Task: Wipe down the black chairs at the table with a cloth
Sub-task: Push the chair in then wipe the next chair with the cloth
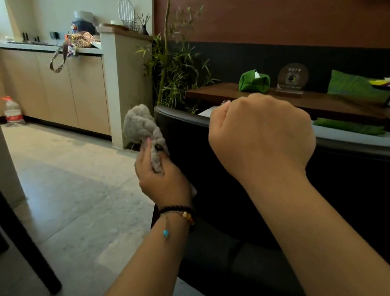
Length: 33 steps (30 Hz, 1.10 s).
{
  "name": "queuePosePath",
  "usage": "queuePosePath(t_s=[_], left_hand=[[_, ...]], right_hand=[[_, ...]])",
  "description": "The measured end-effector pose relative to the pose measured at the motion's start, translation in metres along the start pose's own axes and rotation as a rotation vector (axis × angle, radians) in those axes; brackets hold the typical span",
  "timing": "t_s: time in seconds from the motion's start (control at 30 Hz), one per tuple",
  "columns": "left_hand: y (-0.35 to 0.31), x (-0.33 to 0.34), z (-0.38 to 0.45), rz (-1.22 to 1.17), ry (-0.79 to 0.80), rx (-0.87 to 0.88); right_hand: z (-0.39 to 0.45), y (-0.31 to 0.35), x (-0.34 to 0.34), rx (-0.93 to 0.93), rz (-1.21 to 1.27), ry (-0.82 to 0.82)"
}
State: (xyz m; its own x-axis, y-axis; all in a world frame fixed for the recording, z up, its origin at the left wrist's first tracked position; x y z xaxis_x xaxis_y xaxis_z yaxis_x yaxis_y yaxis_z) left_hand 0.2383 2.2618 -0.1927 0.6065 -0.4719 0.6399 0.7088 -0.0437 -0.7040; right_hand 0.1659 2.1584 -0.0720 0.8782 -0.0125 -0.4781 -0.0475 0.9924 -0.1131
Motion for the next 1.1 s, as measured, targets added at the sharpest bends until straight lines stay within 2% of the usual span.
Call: queuePosePath(t_s=[0.1,0.2,0.3,0.43,0.5,0.53,0.6,0.67,0.77,0.83,0.93,1.03,1.1], left_hand=[[0.029,-0.021,-0.011,0.105,0.028,-0.135],[0.042,-0.049,-0.016,0.166,0.129,-0.245],[0.026,-0.053,-0.014,0.131,0.228,-0.149],[-0.025,-0.040,-0.014,-0.007,0.328,0.103],[-0.042,-0.039,-0.015,-0.102,0.396,0.121],[-0.048,-0.041,-0.014,-0.129,0.436,0.085],[-0.054,-0.044,-0.012,-0.239,0.508,-0.089],[-0.060,-0.049,-0.009,-0.443,0.554,-0.300],[-0.071,-0.061,-0.008,-0.575,0.624,-0.422],[-0.075,-0.071,-0.012,-0.477,0.650,-0.359],[-0.074,-0.088,-0.011,-0.307,0.718,-0.155],[-0.077,-0.097,0.006,-0.200,0.811,-0.038],[-0.083,-0.100,0.021,-0.040,0.842,0.120]], right_hand=[[0.001,-0.001,0.001,0.014,-0.011,0.038],[-0.001,0.000,0.001,0.007,-0.024,0.047],[-0.001,-0.002,0.001,0.017,-0.014,0.018],[-0.007,-0.003,0.001,0.024,-0.013,-0.007],[-0.017,-0.004,-0.002,-0.008,0.121,-0.141],[-0.024,-0.005,-0.005,-0.033,0.284,-0.237],[-0.042,-0.005,-0.011,-0.101,0.619,-0.355],[-0.061,0.004,-0.013,-0.069,0.777,-0.281],[-0.080,0.028,-0.008,0.198,0.908,0.071],[-0.085,0.040,0.000,0.356,1.105,0.252],[-0.085,0.042,0.002,0.462,1.277,0.191],[-0.086,0.032,-0.001,0.413,1.166,0.176],[-0.083,0.021,-0.006,0.300,1.030,0.237]])
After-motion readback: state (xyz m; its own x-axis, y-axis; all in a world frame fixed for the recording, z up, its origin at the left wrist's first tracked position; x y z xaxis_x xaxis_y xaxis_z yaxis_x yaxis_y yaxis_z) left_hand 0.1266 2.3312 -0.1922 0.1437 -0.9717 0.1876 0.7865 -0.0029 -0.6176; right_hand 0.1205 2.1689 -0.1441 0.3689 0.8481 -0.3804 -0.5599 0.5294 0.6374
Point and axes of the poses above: each hand's wrist, its own z-axis towards the middle knuckle, its own x-axis out of the palm, y = z × x, the point moved 1 cm from there along z, towards the middle knuckle, and after that the axes turned 11 degrees about -z, right-handed, at the moved point
